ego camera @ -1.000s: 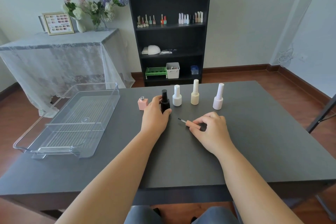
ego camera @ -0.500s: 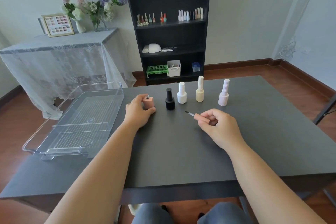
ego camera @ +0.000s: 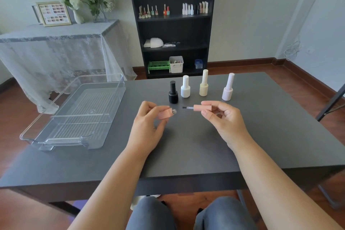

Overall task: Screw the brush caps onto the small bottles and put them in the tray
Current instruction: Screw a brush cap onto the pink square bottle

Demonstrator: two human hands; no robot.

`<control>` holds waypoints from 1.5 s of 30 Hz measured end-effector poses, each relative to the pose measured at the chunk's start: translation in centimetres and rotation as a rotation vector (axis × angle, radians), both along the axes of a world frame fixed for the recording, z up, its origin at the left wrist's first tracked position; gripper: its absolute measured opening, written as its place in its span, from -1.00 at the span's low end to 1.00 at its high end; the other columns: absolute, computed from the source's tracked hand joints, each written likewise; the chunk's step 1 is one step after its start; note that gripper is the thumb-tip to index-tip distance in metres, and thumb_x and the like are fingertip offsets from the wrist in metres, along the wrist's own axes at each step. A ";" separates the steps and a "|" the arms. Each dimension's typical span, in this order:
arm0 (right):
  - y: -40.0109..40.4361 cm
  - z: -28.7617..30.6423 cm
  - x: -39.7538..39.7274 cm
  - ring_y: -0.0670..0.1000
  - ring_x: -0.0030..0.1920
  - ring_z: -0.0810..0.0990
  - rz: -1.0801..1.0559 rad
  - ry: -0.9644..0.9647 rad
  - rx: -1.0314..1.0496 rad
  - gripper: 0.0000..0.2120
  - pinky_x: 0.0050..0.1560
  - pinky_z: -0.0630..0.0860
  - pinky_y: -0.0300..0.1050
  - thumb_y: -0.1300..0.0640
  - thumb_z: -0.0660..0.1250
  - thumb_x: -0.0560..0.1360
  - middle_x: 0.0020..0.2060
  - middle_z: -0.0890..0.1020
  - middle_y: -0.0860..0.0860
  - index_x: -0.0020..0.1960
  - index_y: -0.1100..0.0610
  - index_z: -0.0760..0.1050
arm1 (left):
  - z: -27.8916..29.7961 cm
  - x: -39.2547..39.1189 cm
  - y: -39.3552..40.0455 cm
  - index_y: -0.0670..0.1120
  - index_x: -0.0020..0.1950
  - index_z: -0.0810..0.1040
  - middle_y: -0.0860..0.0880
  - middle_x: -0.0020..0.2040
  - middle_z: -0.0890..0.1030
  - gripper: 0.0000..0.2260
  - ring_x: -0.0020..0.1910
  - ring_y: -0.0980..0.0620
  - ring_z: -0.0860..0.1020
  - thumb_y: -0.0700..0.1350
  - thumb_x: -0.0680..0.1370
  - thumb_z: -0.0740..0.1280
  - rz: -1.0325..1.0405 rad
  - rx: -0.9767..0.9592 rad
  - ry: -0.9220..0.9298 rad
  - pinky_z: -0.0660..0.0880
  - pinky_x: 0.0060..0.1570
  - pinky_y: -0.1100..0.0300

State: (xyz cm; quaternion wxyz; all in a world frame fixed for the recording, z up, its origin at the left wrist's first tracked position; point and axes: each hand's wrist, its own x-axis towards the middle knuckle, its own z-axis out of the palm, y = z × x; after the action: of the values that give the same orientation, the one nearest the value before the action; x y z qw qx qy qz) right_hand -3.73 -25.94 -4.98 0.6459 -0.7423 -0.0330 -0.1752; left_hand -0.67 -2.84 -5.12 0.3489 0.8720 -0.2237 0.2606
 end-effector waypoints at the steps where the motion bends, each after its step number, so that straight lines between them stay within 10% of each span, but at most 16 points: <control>1: 0.1 0.0 0.0 -0.14 -0.25 0.50 0.004 -0.004 -0.013 -0.81 -0.13 0.46 -0.33 0.00 0.45 0.40 -0.16 0.70 -0.18 0.00 -0.19 0.64 | 0.1 -0.1 -0.1 0.00 0.14 0.64 0.04 -0.05 0.41 -0.74 -0.12 0.16 0.41 -0.19 0.47 0.46 -0.002 0.021 -0.001 0.32 -0.17 0.52; 32: 0.5 0.1 -0.2 0.15 -0.18 0.52 0.084 0.007 -0.119 -0.80 -0.10 0.44 -0.08 0.14 0.47 0.44 -0.17 0.69 0.04 -0.01 -0.12 0.66 | 0.3 -0.1 -0.6 -0.03 0.14 0.64 0.03 -0.05 0.44 -0.73 -0.19 0.11 0.43 -0.21 0.46 0.47 -0.103 0.081 0.004 0.42 -0.23 0.27; 38: 0.9 0.0 -0.3 -0.24 -0.31 0.47 0.062 0.003 -0.386 -0.72 -0.23 0.35 -0.47 0.20 0.46 0.44 -0.25 0.61 -0.30 -0.02 -0.18 0.60 | 0.4 -0.7 -0.9 -0.04 0.16 0.63 0.00 -0.04 0.45 -0.74 -0.23 0.16 0.37 -0.20 0.47 0.46 -0.165 0.126 -0.014 0.44 -0.27 0.21; 45: 1.4 0.5 -0.1 -0.23 -0.16 0.52 0.024 -0.113 -0.550 -0.74 -0.04 0.43 -0.42 0.32 0.48 0.40 -0.10 0.55 -0.06 0.06 0.11 0.65 | 0.6 -0.8 -0.9 -0.06 0.15 0.64 -0.01 -0.04 0.48 -0.73 -0.24 0.06 0.45 -0.16 0.46 0.49 -0.179 0.145 -0.026 0.47 -0.27 0.17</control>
State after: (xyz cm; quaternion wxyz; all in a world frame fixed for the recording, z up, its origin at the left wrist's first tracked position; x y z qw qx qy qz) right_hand -3.87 -24.57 -4.48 0.4194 -0.8783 -0.1242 -0.1930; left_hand -1.49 -3.76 -4.56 0.3037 0.8681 -0.3234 0.2228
